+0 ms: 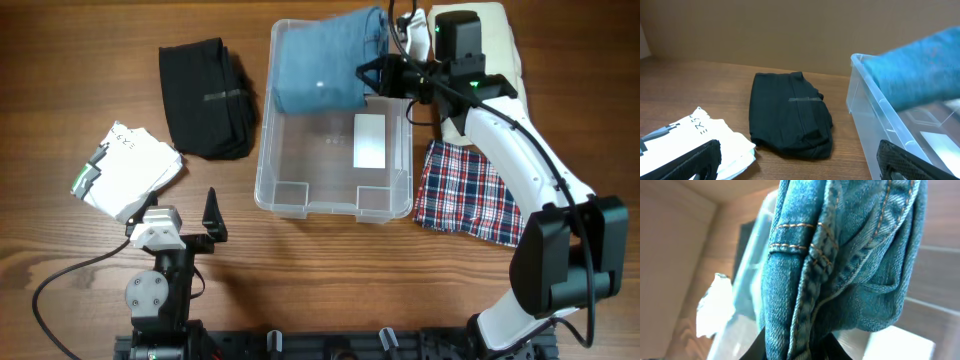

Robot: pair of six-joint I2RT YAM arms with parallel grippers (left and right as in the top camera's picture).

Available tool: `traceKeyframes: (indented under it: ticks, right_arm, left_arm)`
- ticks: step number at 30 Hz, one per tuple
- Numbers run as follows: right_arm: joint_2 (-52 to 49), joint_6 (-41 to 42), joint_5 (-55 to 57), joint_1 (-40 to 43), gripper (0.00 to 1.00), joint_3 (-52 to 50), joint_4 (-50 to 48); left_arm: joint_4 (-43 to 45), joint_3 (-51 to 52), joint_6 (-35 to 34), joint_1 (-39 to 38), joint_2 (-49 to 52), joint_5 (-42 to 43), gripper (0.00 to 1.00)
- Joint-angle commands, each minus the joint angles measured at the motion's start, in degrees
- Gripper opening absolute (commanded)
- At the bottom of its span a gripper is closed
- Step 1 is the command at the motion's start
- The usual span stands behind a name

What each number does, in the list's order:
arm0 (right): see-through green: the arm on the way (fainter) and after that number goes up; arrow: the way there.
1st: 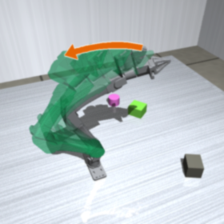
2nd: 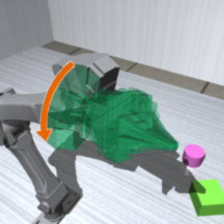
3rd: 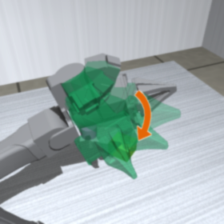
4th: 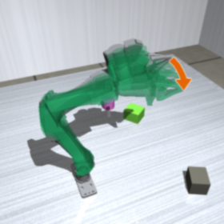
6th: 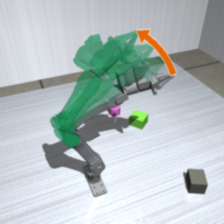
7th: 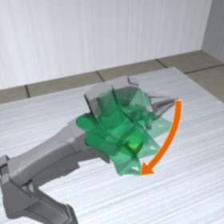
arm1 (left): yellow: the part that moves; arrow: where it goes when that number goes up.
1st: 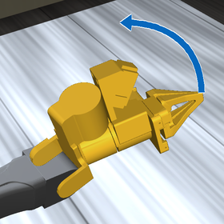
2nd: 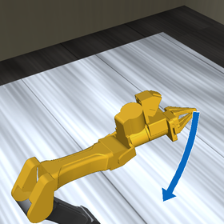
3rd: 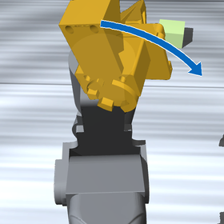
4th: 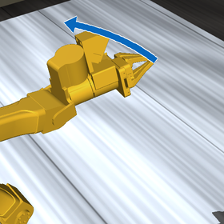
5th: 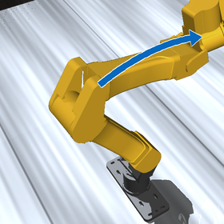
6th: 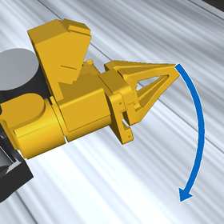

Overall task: Pack container
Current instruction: 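Lift the jeans with the right gripper and carry into the bin, then lower the jeans into the bin's upper half and release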

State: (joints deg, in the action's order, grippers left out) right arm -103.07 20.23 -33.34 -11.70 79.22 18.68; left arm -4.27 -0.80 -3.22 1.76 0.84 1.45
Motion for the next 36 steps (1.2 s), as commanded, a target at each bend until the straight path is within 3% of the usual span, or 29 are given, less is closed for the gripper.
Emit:
traceKeyframes:
  ticks: [1,20,21,22,25,32,36]
  right_arm:
    - [0.1,-2.3,1.8,-0.3,0.04,0.9,-1.1]
    - [-7.3,-2.0,1.0,-2.2,0.05,0.9,-4.8]
    - [-7.3,-2.0,1.2,-2.2,0.19,0.9,-4.8]
    - [-7.3,-2.0,2.6,-2.2,0.41,0.9,-4.2]
    - [-7.3,-2.3,5.0,-2.2,0.64,1.0,-2.8]
    - [-6.0,-3.7,6.9,-2.2,0.84,1.4,-1.9]
    - [-3.3,-4.0,8.6,-2.2,0.89,1.9,-1.9]
  left_arm:
    - [0.0,0.4,1.1,-0.4,-0.3,0.5,1.00]
    - [0.0,0.4,1.1,-0.4,-0.3,0.5,1.00]
    - [0.0,0.4,1.1,-0.4,-0.3,0.5,1.00]
    - [0.0,0.4,1.1,-0.4,-0.3,0.5,1.00]
    - [0.0,0.4,1.1,-0.4,-0.3,0.5,1.00]
    - [0.0,0.4,1.1,-0.4,-0.3,0.4,1.00]
    - [0.0,0.4,1.1,-0.4,-0.3,0.5,1.00]
